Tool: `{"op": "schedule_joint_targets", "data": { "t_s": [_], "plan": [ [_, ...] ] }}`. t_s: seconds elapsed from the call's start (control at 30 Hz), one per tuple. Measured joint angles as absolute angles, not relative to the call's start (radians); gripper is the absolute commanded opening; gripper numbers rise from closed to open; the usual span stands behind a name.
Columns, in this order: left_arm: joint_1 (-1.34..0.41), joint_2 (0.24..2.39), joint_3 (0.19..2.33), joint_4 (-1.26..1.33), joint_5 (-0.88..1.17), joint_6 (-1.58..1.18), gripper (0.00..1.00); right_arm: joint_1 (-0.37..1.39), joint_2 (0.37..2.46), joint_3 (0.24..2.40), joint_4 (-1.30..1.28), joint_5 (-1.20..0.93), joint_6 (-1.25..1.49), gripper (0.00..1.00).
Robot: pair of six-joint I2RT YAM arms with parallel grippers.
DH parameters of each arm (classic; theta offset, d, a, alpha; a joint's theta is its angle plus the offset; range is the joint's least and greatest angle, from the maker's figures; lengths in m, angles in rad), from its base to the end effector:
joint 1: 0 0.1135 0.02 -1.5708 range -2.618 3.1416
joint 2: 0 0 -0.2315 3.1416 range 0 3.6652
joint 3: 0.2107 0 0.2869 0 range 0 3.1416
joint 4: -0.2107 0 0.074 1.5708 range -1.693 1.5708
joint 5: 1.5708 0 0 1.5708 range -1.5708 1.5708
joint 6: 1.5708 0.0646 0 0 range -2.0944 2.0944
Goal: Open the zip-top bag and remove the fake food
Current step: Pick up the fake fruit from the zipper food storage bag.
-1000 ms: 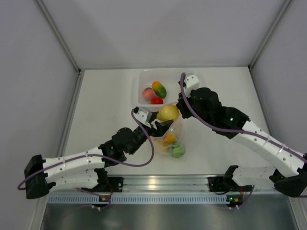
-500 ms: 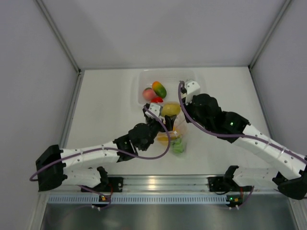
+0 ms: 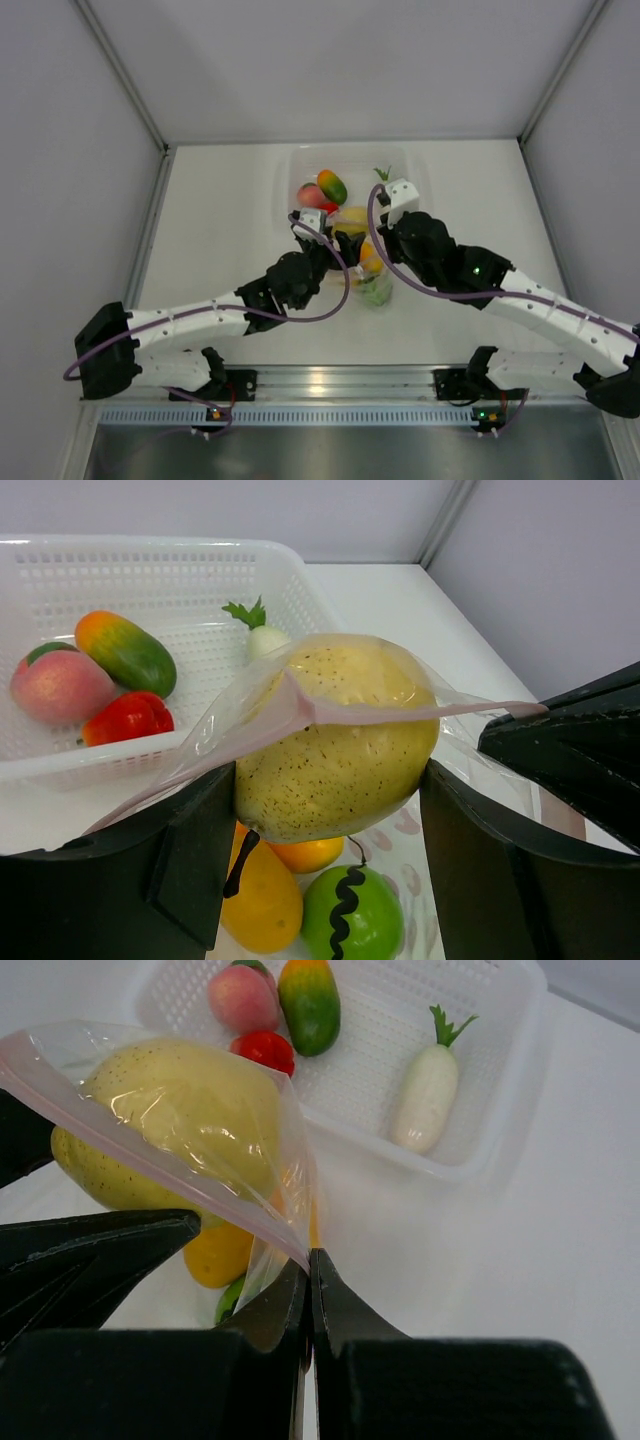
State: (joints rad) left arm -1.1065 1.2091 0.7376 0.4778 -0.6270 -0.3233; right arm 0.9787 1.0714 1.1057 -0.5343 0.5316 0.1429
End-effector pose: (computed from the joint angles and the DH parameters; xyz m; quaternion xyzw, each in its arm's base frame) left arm 0.1868 -0.2885 0.2568 0.0537 0.7032 -0.2782 0.6520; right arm 0.1953 0.2317 0.3241 -0.2143 0.8128 0.0705 0.5370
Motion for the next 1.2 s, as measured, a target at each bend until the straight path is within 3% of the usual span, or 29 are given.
{"op": "schedule_joint_targets", "data": {
  "t_s": [0.53, 0.97, 1.2],
  "plan": [
    [-1.092, 1.092, 0.682, 0.41, -0.487, -0.495, 0.0, 1.007, 1.08, 1.086, -0.439, 0.622, 0.209, 0.0],
    [-1.074, 0.998, 0.619, 0.393, -0.348, -0.494, 0.0, 0.975, 1.1, 1.086, -0.41, 0.493, 0.213, 0.0],
    [-1.068, 0.93, 0.511, 0.479, -0.32, -0.451, 0.0, 0.921, 1.101, 1.085, -0.411, 0.313, 0.221, 0.0]
  ]
}}
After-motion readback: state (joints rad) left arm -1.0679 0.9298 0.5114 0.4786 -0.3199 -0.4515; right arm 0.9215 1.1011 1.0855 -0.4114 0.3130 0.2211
